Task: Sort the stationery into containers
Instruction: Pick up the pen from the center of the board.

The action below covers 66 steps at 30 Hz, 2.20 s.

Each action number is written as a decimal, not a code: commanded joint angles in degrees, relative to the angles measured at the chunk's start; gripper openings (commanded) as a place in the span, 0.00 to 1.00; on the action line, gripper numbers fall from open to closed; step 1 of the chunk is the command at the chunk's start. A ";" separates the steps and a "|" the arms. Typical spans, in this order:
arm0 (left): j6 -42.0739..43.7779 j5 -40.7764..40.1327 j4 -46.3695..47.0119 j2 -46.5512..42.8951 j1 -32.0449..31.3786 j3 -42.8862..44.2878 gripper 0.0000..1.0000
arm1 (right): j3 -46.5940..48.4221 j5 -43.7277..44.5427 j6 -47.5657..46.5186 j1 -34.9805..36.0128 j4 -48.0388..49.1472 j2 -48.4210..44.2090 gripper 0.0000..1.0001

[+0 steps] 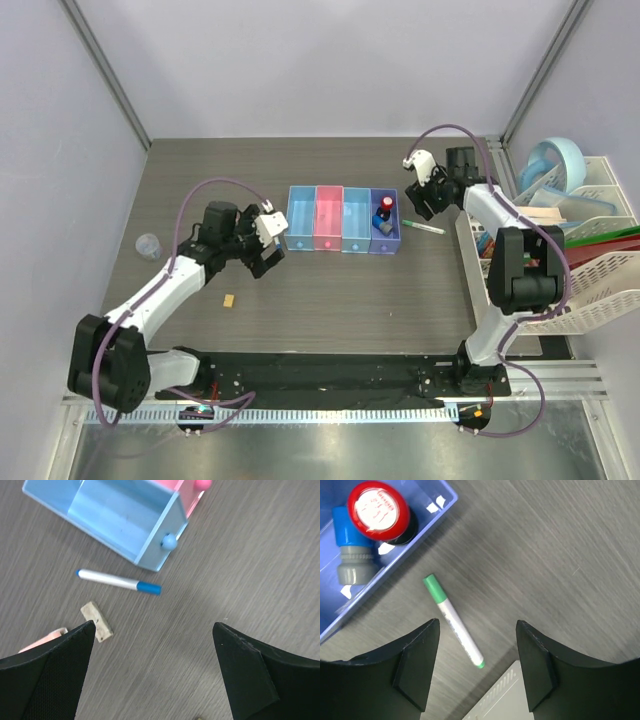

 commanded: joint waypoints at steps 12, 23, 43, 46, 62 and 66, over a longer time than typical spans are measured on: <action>25.32 4.13 10.50 8.54 5.12 -0.90 1.00 | 6.48 -4.22 -6.58 -1.54 -6.25 10.25 0.68; 38.24 7.39 6.73 16.19 5.12 4.90 1.00 | 6.39 -4.49 -8.25 -1.62 -10.83 12.01 0.64; 69.09 5.37 -4.34 32.10 5.29 12.11 1.00 | 4.20 -4.67 -5.26 -3.29 -11.09 15.09 0.48; 72.08 5.45 -11.02 34.38 5.47 15.88 1.00 | 4.02 -4.67 -5.08 -3.38 -11.01 15.00 0.48; 57.34 10.46 3.79 30.00 7.75 14.76 1.00 | 3.58 -6.42 -4.38 -3.47 -11.01 13.42 0.47; 50.75 10.03 17.24 30.17 7.84 11.67 1.00 | 3.67 -6.69 -4.21 -3.47 -10.92 13.42 0.47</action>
